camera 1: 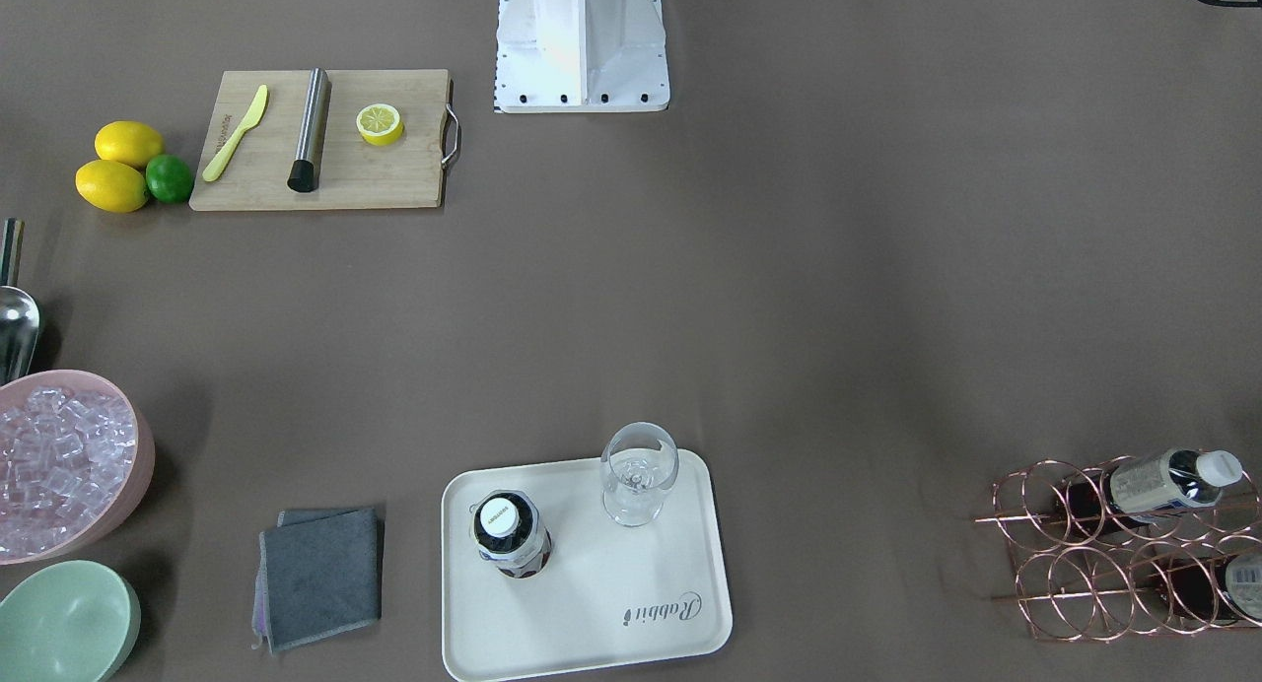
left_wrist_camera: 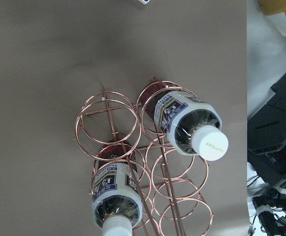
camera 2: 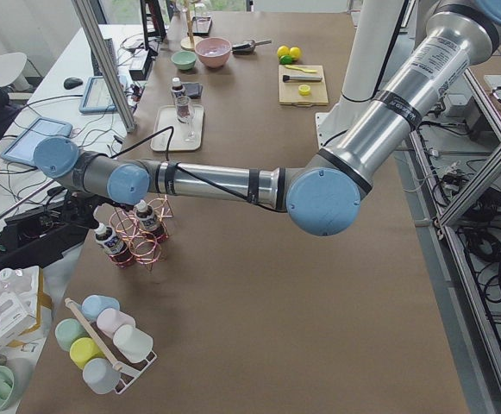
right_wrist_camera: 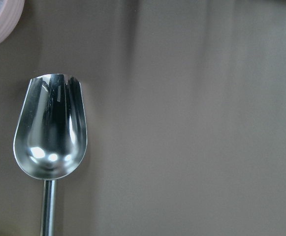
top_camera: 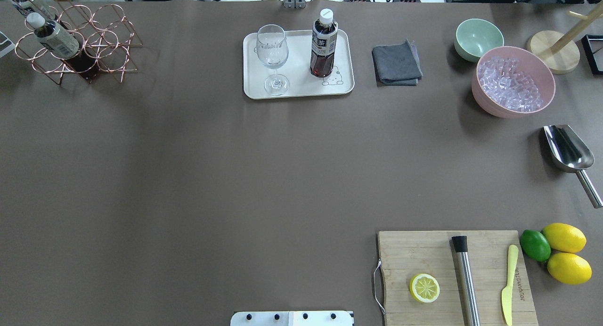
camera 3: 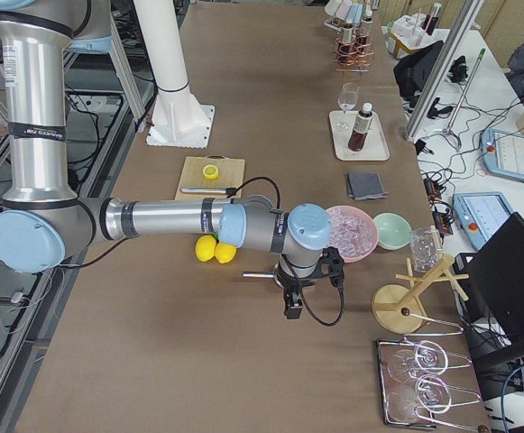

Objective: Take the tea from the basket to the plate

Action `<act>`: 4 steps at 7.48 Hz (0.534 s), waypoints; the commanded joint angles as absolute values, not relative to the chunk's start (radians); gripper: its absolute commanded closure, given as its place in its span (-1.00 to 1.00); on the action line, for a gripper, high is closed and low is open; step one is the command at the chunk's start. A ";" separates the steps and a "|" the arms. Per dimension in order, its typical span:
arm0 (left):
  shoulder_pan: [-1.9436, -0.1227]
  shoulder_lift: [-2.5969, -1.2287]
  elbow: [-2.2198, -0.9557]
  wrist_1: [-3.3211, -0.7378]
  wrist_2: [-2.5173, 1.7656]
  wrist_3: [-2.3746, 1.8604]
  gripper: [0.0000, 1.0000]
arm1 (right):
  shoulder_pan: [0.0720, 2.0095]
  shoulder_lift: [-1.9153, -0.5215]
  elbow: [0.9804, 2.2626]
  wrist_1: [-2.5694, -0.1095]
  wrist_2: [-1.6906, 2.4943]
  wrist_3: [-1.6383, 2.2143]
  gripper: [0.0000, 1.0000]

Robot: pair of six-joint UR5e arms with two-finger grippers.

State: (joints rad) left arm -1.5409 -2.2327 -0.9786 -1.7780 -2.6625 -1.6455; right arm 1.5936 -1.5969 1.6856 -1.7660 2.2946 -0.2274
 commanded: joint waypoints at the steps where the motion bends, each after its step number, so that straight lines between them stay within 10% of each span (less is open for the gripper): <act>1: -1.540 -2.232 -0.977 -1.781 -2.657 -1.646 -0.95 | 1.600 -1.595 1.686 -1.764 2.298 -0.230 -0.99; 4: -1.563 -2.162 -1.040 -1.778 -2.657 -1.421 -0.95 | 1.600 -1.594 1.690 -1.766 2.298 -0.226 -0.99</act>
